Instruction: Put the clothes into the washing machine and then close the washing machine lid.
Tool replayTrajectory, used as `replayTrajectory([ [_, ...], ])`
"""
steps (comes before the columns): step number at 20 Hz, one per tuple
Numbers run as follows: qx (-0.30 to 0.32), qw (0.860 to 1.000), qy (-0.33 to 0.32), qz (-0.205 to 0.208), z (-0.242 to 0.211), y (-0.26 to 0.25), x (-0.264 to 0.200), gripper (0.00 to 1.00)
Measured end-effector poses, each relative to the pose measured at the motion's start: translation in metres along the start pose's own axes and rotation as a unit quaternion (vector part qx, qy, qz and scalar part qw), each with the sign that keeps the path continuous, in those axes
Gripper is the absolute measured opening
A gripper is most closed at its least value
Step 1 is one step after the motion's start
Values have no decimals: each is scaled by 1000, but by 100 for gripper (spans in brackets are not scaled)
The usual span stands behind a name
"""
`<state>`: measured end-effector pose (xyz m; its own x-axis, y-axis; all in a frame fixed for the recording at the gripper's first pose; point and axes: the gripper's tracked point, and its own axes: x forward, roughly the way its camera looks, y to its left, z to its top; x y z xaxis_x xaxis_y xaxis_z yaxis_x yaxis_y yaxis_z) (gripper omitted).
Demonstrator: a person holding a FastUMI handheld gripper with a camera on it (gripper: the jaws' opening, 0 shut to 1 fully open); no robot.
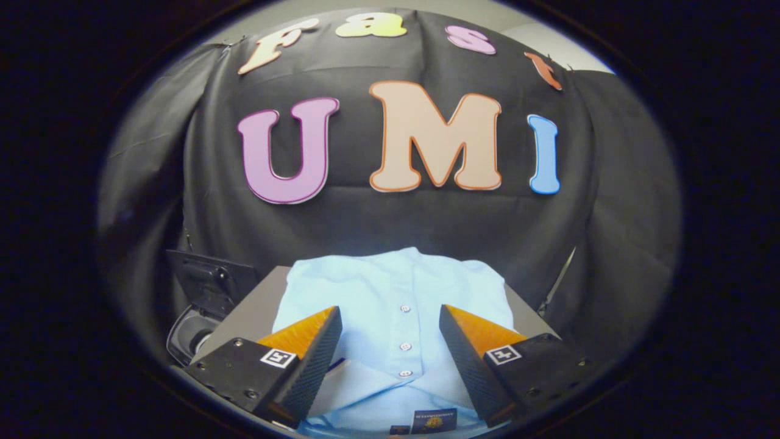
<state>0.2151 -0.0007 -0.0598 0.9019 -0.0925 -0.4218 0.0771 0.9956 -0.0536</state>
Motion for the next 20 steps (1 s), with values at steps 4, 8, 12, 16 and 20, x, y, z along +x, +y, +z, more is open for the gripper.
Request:
replayTrajectory([
  [4,15,998,57,3,-27,0,10,94],
  [8,6,999,41,13,-25,3,13,90],
  [12,12,999,41,18,-27,2,12,82],
  [16,13,999,35,25,-29,7,14,72],
  [20,18,999,29,31,-27,10,15,48],
])
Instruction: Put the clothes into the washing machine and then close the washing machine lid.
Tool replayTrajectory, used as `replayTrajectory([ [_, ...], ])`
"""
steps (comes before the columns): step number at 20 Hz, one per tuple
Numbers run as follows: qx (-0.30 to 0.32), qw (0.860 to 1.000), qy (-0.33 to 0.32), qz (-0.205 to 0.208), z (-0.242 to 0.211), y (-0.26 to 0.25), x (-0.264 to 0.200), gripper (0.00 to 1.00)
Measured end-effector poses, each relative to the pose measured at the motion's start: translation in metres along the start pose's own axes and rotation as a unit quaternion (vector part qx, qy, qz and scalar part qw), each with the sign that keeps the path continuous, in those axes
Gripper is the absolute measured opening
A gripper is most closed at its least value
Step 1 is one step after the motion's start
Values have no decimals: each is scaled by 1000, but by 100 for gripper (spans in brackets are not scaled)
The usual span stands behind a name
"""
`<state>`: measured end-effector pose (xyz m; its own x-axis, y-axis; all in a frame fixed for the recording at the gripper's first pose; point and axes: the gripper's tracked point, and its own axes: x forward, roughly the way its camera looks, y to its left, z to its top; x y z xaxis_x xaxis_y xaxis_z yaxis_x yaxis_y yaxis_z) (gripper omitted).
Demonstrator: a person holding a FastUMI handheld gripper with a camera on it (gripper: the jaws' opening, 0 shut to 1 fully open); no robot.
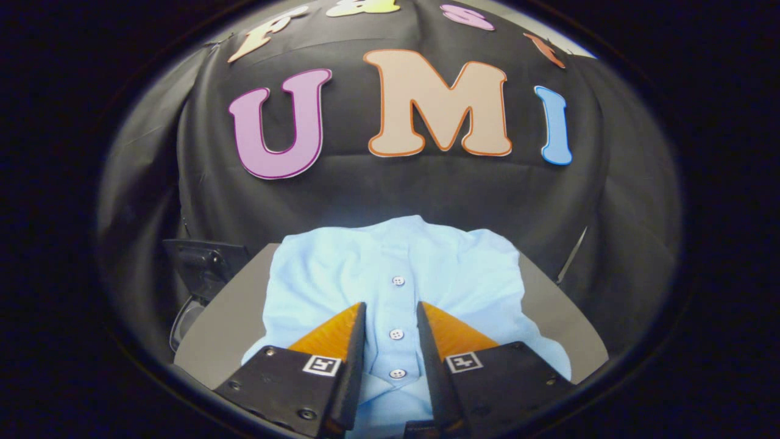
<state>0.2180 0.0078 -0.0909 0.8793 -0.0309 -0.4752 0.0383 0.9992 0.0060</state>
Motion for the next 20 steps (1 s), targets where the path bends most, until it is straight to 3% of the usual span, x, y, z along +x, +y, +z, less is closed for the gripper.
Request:
replayTrajectory([
  [3,-1,1000,-1,5,-3,5,0,43],
  [6,9,999,-31,3,-1,6,-4,14],
  [7,21,999,-39,5,-1,5,-3,8],
  [10,57,997,-48,14,-2,6,-4,2],
  [20,74,995,-62,5,4,19,-11,0],
])
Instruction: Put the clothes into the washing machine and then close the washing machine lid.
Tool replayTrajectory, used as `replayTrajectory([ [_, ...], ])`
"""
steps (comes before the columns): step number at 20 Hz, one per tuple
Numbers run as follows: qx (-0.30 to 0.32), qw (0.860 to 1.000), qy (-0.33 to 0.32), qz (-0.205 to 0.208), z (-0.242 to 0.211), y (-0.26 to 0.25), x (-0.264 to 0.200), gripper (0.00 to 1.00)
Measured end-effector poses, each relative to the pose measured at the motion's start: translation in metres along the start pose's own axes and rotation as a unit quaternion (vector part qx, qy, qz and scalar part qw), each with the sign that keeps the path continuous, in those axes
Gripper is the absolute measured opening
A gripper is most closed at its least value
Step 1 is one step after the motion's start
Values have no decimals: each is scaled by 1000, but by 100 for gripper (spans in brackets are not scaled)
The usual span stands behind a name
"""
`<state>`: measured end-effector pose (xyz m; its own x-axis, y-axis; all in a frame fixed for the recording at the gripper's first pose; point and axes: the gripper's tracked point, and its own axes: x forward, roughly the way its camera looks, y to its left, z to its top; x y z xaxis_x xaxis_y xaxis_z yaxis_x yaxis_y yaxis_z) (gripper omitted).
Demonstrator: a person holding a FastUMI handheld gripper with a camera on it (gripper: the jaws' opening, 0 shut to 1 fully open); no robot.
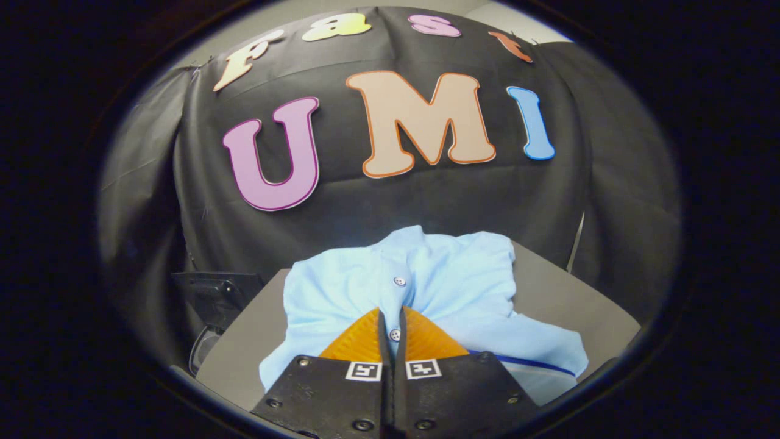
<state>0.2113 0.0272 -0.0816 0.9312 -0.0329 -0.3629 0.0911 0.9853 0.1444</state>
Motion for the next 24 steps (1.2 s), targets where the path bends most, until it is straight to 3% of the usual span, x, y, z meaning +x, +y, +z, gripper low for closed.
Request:
replayTrajectory([
  [8,48,997,-16,56,17,68,-15,0],
  [11,40,996,-18,83,19,104,-21,0],
  [18,12,982,8,189,-8,228,-38,0],
  [24,-27,970,41,239,-56,311,-37,0],
])
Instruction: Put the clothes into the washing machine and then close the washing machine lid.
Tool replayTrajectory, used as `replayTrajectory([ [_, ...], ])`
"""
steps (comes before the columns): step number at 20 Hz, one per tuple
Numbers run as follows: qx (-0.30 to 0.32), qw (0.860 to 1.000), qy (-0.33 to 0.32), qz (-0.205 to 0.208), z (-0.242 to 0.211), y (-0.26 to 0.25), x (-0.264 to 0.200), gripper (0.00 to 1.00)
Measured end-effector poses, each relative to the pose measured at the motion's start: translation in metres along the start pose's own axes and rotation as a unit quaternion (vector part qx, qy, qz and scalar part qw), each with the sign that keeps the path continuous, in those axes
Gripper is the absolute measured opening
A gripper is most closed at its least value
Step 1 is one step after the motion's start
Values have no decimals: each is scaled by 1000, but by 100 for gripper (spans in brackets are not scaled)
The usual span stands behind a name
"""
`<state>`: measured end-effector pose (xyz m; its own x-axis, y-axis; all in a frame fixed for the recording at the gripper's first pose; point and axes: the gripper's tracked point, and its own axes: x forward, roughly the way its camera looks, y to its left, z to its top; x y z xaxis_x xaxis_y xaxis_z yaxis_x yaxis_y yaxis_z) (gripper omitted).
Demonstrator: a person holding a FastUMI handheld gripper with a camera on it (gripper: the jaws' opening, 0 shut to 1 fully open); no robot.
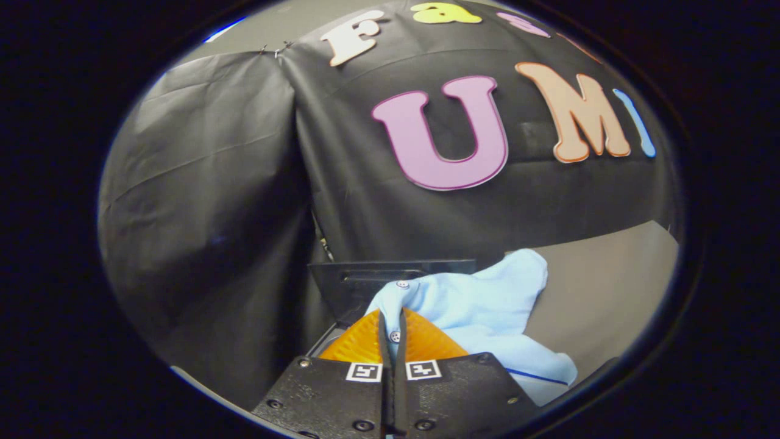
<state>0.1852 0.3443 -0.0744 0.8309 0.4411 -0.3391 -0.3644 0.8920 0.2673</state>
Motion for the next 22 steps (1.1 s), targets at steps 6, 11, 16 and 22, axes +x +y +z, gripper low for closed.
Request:
replayTrajectory([
  [6,3,998,63,24,-82,37,56,0],
  [11,-22,993,115,13,-136,31,84,0],
  [16,-41,987,154,-15,-163,25,87,0],
  [22,-40,987,155,-24,-164,27,85,11],
])
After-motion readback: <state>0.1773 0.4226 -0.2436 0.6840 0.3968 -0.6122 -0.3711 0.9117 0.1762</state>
